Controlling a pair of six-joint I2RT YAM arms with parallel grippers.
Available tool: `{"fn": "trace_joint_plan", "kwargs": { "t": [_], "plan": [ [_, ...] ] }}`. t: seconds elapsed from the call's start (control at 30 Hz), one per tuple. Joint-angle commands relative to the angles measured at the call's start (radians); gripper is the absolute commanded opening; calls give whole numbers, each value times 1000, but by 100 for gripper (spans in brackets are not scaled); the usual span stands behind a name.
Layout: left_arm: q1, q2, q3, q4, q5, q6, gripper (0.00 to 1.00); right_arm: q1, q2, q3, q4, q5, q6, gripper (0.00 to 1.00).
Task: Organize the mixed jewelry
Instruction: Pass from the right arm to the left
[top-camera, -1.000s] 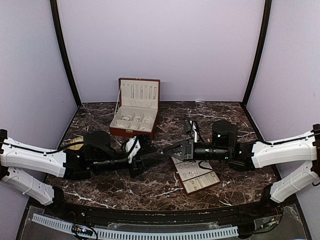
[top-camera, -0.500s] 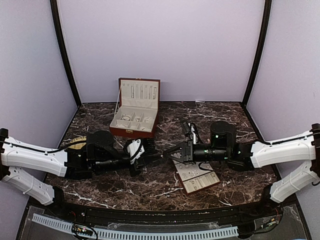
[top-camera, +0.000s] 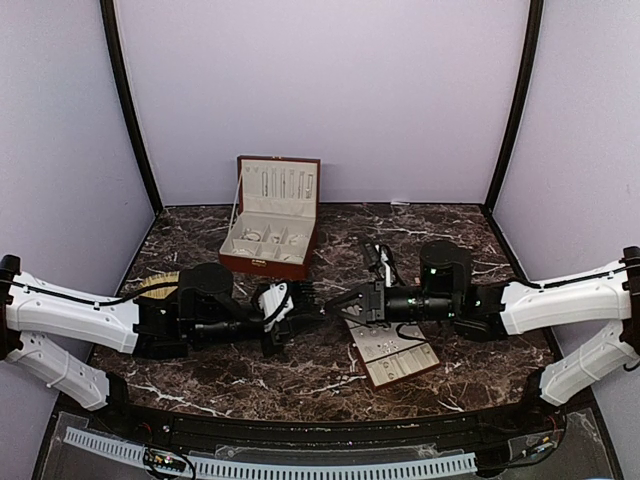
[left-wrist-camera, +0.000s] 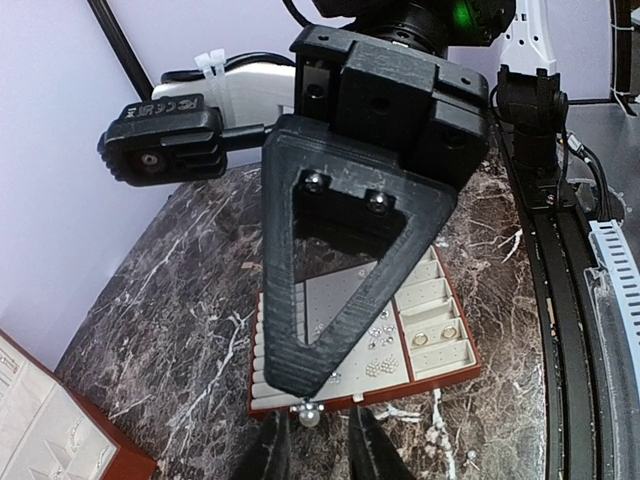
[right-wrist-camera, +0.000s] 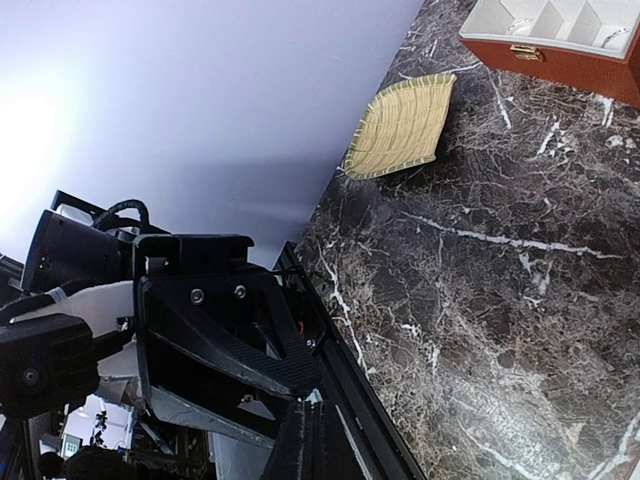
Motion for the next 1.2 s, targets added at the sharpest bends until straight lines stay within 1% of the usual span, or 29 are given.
{"fn": "trace_joint_plan", "kwargs": {
  "t": [0.0, 0.23, 0.33, 0.4, 0.5, 0.57, 0.97, 1.13, 1.17],
  "plan": [
    [-4, 6, 34, 1, 11, 4, 21, -6, 11, 32, 27, -19, -2, 0],
    [-4, 4, 31, 6, 12, -1, 15, -6, 23, 38, 21, -26, -5, 0],
    [-4, 3, 28, 10, 11, -3, 10, -6, 27, 38, 20, -26, -6, 0],
    [-4, 3, 27, 7, 8, -7, 9, -6, 26, 40, 21, -26, -5, 0],
    [-4, 5, 22, 7, -2, -15, 15, -7, 24, 40, 19, -22, -4, 0],
    [-4, 5, 21, 6, -3, -19, 15, -7, 21, 40, 18, -22, -2, 0],
    [-4, 11, 32, -9, 2, -50, 0, -6, 15, 31, 20, -13, 5, 0],
    [-4, 32, 50, -27, 19, -84, 0, -8, 5, 24, 18, -5, 5, 0],
    [-4, 36, 53, -30, 21, -97, 0, -8, 0, 20, 15, 1, 5, 6]
  ]
}}
